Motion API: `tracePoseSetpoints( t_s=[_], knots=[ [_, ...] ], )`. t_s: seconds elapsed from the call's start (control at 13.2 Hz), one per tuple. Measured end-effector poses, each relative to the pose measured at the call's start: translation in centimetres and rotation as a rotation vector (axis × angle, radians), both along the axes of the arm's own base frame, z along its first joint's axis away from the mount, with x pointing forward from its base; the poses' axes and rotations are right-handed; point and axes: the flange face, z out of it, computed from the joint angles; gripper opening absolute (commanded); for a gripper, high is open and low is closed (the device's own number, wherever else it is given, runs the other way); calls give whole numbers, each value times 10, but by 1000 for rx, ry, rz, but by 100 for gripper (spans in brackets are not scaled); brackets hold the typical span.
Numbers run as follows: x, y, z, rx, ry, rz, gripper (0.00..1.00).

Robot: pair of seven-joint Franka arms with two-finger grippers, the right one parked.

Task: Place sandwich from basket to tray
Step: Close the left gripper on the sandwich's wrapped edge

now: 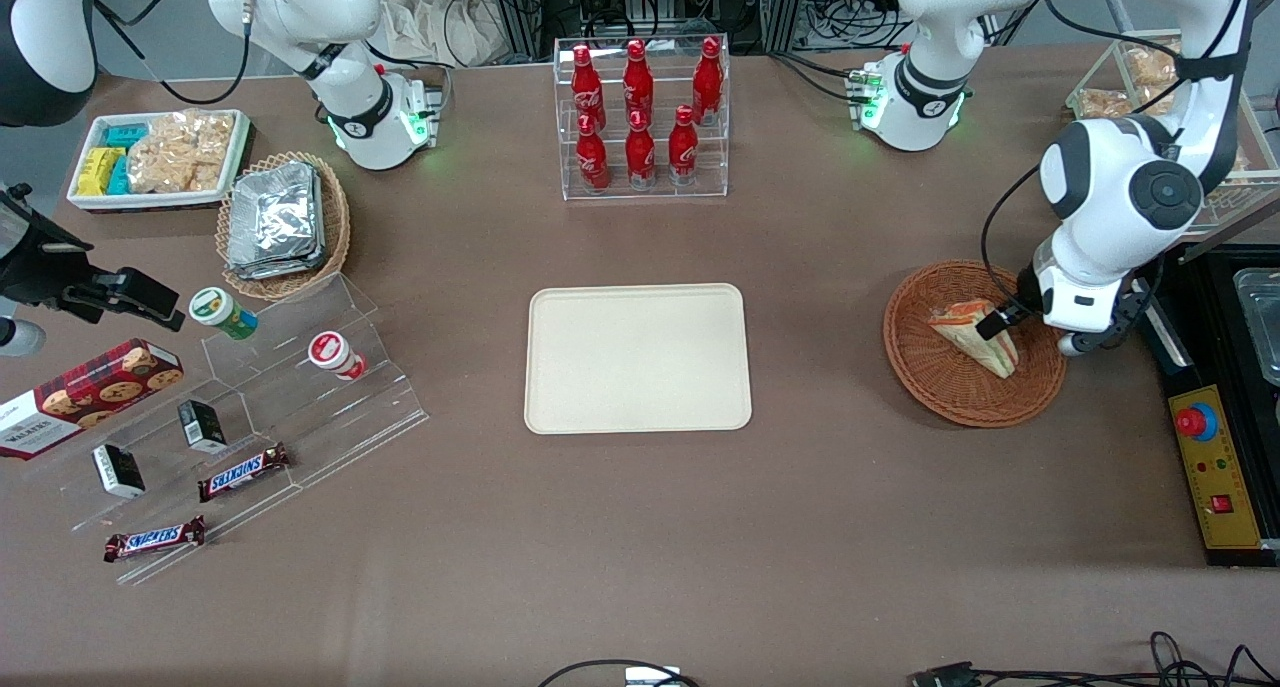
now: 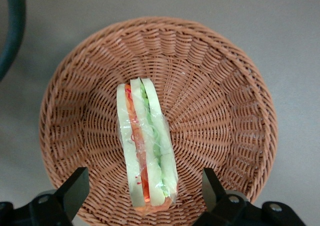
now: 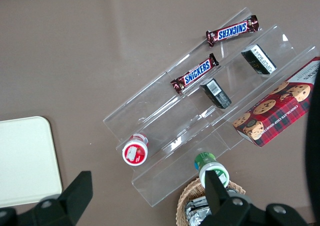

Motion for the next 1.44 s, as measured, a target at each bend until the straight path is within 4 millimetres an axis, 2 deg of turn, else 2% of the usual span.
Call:
tracePoseSetpoints(
  t_s=[0.3,0.68,0.91,1.06,1.13,1.21,1.44],
  knots=[
    [-13,-1,-31,-8,-19,13,100],
    [-24,-3,-57,-17,-36,15,99],
    [-24,-3,-63,-20,-39,16,68],
    [-24,-3,-65,-21,-35,16,34],
    [-25,-3,-67,-22,-33,16,12],
    [-25,-3,-67,-22,-33,16,0],
    [-23,-3,-64,-21,-42,16,0]
  ],
)
